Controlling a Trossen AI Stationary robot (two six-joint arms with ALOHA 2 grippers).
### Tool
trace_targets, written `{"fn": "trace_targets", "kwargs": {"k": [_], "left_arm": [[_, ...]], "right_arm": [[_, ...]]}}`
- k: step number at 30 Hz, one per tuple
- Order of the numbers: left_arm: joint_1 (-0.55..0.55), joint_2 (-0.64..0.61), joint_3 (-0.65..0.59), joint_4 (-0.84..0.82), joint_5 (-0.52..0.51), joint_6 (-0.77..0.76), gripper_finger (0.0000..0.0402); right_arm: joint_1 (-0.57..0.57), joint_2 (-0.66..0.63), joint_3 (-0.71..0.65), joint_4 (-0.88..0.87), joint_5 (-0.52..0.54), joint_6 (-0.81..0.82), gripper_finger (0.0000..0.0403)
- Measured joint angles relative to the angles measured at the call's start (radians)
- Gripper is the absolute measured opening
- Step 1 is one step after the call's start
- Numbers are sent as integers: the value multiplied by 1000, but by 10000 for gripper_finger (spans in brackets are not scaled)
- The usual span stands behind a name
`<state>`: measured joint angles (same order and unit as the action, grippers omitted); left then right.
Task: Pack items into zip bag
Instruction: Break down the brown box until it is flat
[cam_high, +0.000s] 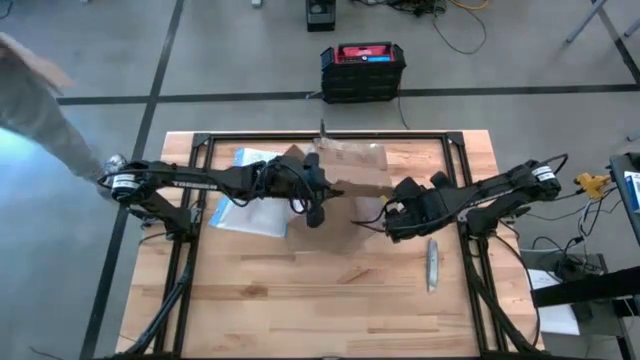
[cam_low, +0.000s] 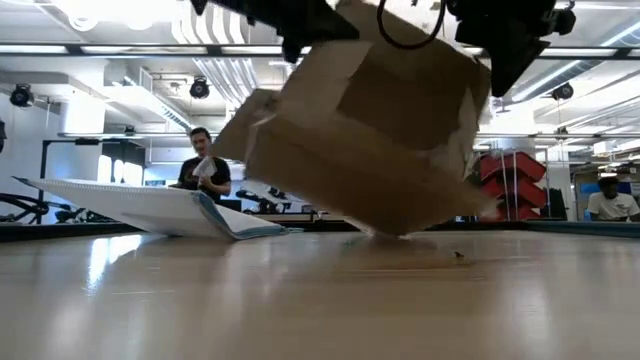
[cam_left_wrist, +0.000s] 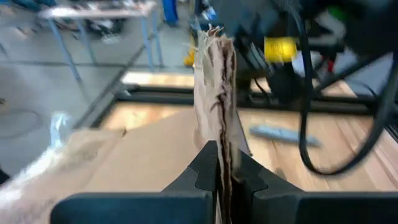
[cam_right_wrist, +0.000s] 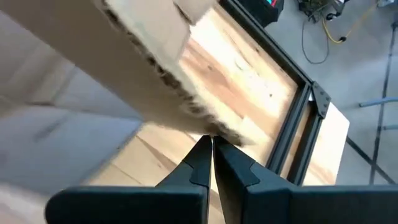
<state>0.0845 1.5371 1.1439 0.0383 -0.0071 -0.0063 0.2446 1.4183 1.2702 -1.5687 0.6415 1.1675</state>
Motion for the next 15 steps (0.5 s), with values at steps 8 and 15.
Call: {"fn": "trace_targets", "kwargs": {"k": [8, 15], "left_arm": [[-3, 173, 0, 104, 11, -22, 0], [8, 408, 37, 291, 28, 4, 0]], "right_arm": [[31, -50, -15, 0, -51, -12, 0], [46, -135, -15, 11, -36, 18, 0]]}}
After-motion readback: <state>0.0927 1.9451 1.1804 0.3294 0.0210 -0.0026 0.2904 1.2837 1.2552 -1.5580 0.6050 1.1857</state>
